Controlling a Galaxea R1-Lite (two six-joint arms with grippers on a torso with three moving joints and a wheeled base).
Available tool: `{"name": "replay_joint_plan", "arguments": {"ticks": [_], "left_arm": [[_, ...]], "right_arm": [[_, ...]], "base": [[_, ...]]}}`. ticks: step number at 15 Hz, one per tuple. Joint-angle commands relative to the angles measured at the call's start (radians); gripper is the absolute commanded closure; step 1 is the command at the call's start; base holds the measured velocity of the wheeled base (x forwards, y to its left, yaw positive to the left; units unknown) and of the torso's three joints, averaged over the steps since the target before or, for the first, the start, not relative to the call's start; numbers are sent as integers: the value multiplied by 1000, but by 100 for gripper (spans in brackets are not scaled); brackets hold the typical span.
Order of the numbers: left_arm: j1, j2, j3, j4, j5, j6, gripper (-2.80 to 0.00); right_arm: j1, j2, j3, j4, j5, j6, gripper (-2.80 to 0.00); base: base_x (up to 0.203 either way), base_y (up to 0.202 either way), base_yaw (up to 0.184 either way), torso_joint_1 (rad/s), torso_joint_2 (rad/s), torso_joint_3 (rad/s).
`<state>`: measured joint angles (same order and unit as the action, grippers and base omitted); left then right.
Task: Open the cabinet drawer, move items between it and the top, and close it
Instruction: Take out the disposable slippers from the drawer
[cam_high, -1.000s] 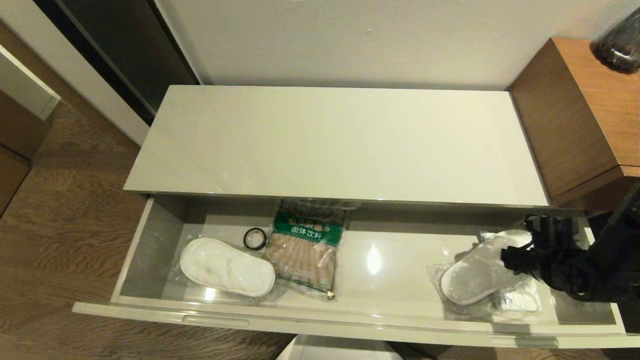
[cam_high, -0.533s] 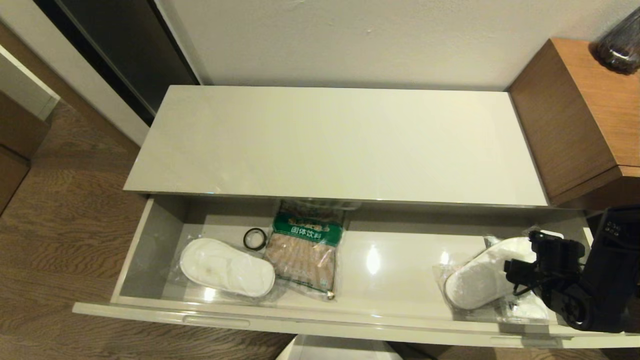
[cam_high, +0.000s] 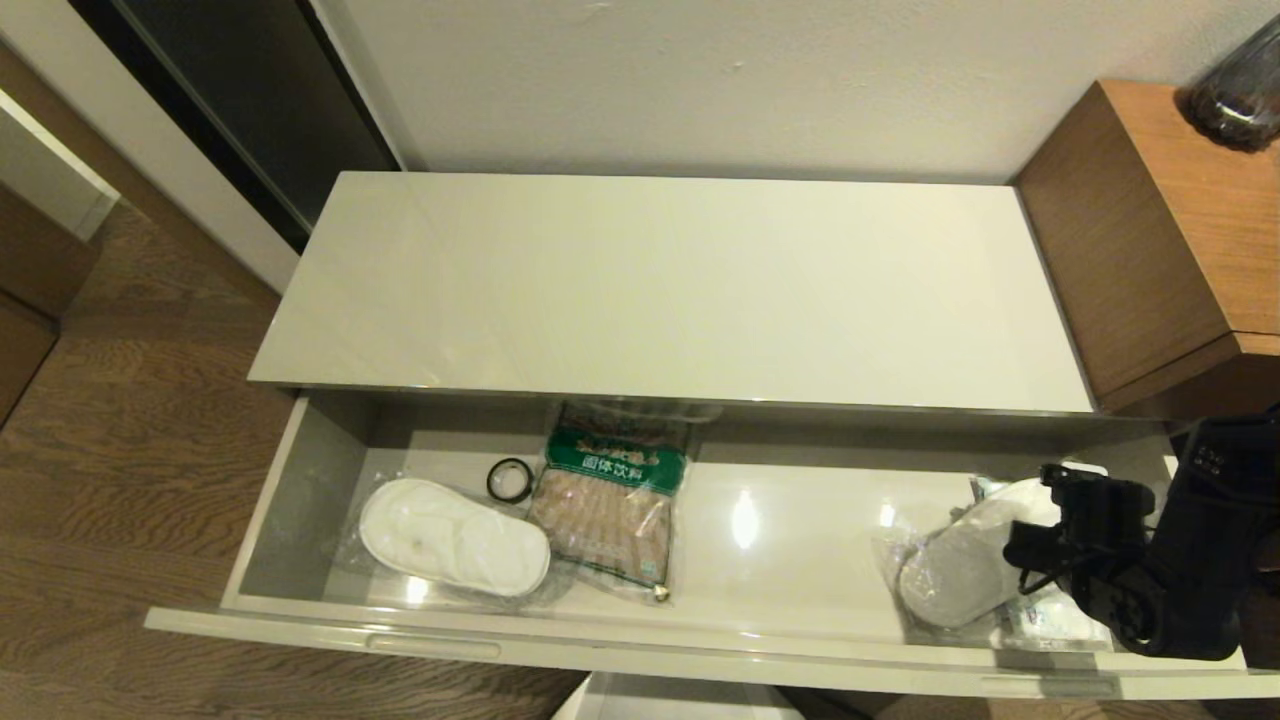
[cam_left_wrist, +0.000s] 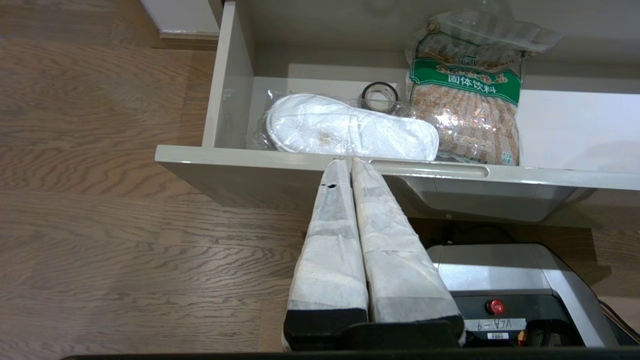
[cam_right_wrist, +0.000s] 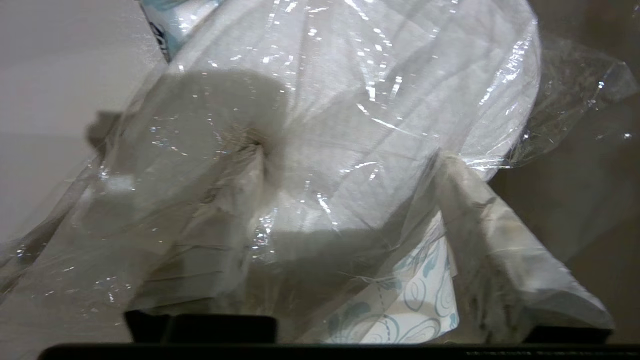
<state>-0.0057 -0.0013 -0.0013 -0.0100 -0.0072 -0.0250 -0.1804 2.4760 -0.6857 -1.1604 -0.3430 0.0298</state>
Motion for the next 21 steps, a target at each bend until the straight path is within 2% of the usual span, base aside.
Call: {"name": "replay_joint_plan", "arguments": {"ticks": [1,3,7,12,21], "left_arm": [[0,1,0,-1,0,-1,0],[0,1,0,-1,0,-1,0],[0,1,0,-1,0,-1,0],[0,1,0,-1,0,0,0],[0,1,0,-1,0,-1,0]], "right_arm": [[-1,7,-41,39,-2,-1,0],[-1,-6,-109,131,-3,-1,0],[-1,-107,-222,401,7,-1,0],[-1,-259,-261,606,19,-1,0],[62,-358,-256,696,4,1,0]], "base": [[0,0,0,0,0,0],[0,0,0,0,0,0],[0,0,0,0,0,0],[0,0,0,0,0,0],[0,0,0,0,0,0]]}}
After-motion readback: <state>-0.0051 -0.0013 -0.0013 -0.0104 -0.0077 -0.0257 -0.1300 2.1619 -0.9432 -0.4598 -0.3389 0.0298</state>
